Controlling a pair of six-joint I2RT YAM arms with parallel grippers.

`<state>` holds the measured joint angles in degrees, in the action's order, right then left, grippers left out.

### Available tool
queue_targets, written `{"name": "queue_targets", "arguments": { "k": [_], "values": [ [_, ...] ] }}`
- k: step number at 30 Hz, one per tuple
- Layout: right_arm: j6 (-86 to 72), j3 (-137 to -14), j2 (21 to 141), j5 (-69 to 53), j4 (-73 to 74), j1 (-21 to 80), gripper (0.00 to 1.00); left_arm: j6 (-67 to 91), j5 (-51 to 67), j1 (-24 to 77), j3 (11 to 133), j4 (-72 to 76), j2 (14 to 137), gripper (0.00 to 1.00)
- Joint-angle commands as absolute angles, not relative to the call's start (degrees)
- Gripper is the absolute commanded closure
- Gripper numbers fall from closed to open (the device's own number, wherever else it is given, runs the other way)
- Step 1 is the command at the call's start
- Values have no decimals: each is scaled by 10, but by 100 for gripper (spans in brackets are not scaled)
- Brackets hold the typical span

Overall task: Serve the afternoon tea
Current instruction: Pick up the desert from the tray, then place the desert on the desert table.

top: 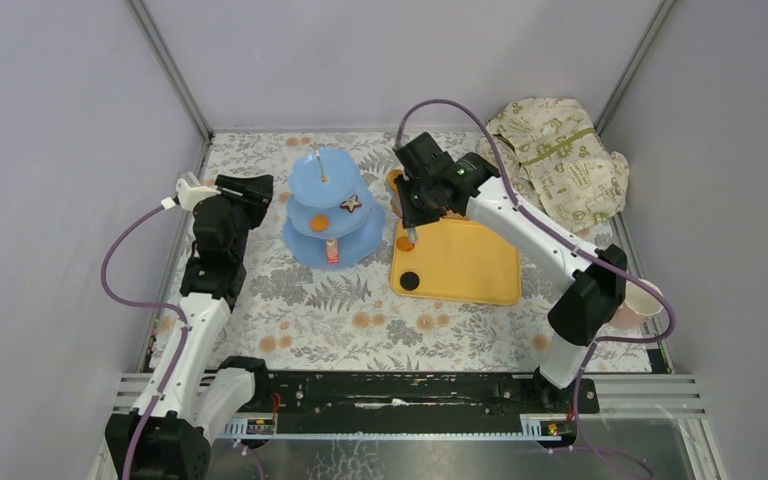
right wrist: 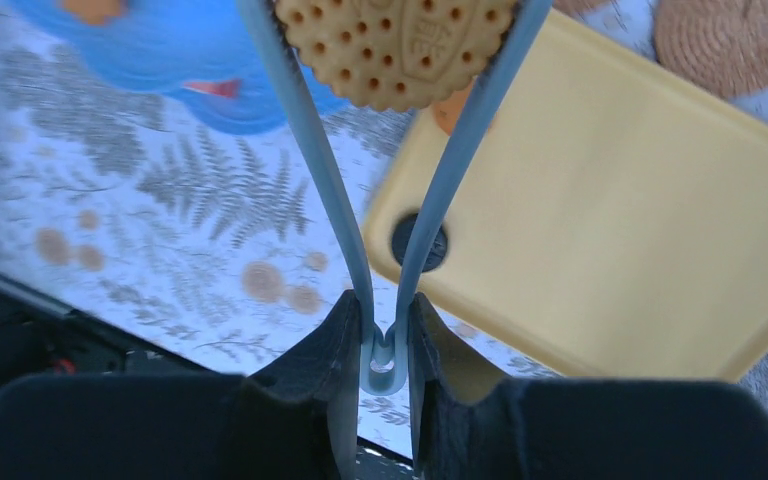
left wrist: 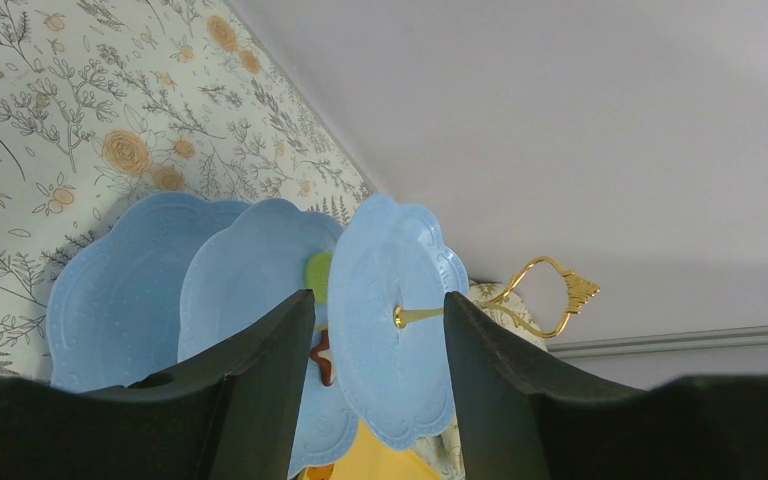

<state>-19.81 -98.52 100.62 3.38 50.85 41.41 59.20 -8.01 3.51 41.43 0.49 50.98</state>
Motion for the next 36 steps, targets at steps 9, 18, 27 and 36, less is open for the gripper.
{"name": "queue_targets", "arguments": {
  "k": [9, 18, 27, 36],
  "values": [
    [-223, -1222, 1093, 78, 613, 503, 88, 555, -64, 38, 458, -4, 526, 42],
    [-236, -1368, 1190, 83, 649, 538, 88, 532, -54, 38, 457, -8, 523, 42],
    [-251, -1402, 1227, 71, 643, 545, 88, 532, -48, 38, 450, -6, 517, 42],
    [-253, -1427, 1256, 63, 635, 544, 86, 527, -49, 38, 451, -12, 509, 42]
  ]
}}
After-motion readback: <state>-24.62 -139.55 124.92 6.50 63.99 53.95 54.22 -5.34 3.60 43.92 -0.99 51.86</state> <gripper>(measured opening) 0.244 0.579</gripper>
